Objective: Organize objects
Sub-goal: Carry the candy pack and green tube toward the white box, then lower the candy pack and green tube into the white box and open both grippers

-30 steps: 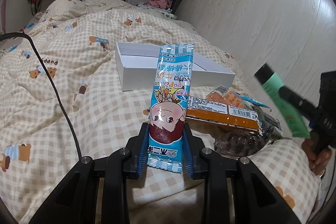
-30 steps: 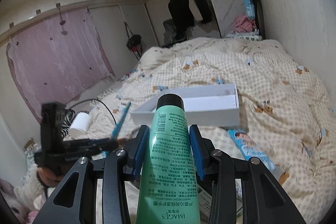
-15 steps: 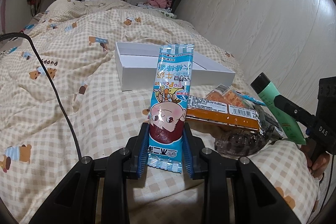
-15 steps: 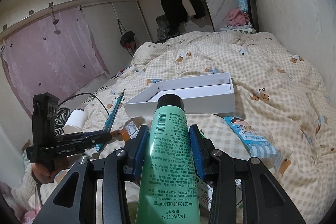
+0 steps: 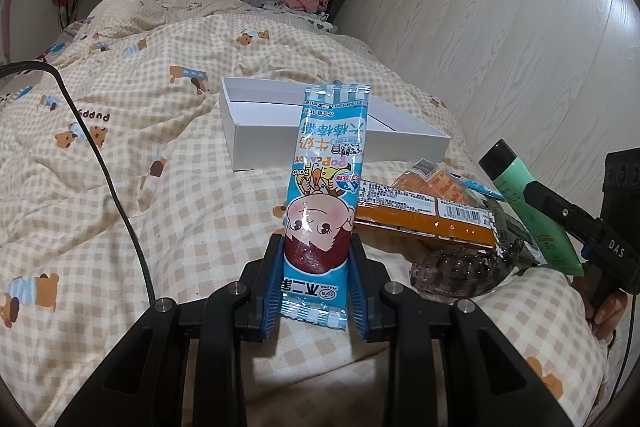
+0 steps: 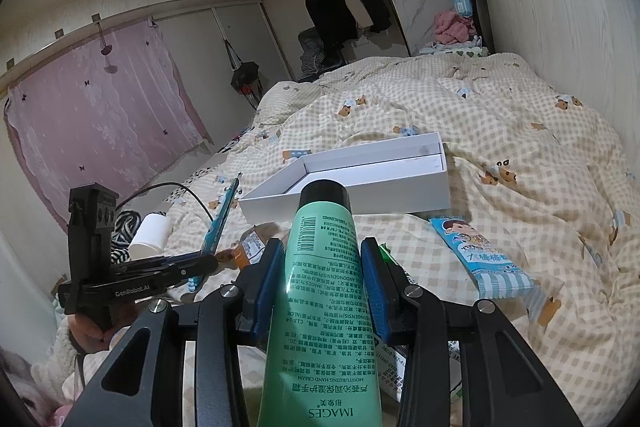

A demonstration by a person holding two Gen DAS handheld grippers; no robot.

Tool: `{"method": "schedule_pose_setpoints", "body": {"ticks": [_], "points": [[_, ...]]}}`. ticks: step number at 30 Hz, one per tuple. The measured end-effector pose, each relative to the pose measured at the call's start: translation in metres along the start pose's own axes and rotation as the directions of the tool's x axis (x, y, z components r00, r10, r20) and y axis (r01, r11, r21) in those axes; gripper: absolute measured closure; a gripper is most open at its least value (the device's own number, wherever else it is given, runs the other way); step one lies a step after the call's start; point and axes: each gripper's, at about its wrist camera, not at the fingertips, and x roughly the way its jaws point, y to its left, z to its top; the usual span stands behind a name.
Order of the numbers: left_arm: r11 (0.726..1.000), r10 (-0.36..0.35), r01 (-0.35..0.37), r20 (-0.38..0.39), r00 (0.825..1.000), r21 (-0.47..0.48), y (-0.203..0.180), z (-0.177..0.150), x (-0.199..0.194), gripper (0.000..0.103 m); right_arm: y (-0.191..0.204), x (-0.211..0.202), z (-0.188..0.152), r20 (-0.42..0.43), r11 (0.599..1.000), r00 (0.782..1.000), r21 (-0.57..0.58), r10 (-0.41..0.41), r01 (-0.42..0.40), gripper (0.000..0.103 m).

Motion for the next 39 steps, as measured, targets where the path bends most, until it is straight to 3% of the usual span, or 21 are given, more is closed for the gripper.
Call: {"method": "schedule_pose_setpoints", "body": {"ticks": [10, 18, 26, 30, 39], "points": [[1.0, -0.004, 0.004, -0.011, 1.0, -0.008, 0.003, 0.001, 0.004, 0.07, 0.0, 0.0, 0.0, -0.003, 1.0, 1.0, 0.008, 0.012, -0.012, 0.062], [0.999, 0.034, -0.033, -0.024, 0.999, 0.021, -0.006, 0.004, 0.007, 0.07, -0.011, 0.008, -0.001, -0.027, 0.995, 0.997, 0.068, 0.077, -0.075, 0.062], [1.0, 0.007, -0.007, -0.05, 0.999, 0.012, -0.002, 0.007, 0.009, 0.07, -0.028, -0.003, -0.004, 0.033, 0.981, 0.994, 0.165, 0.101, -0.105, 0.062], [0.996, -0.054, 0.05, -0.059, 0.997, -0.074, 0.009, 0.013, 0.007, 0.07, -0.034, -0.001, -0.006, 0.025, 0.981, 0.996, 0.174, 0.084, -0.087, 0.062], [0.993, -0.048, 0.047, -0.004, 0.999, -0.107, 0.016, 0.019, -0.003, 0.07, -0.036, -0.005, -0.002, 0.045, 0.977, 0.996, 0.196, 0.072, -0.08, 0.062]]}}
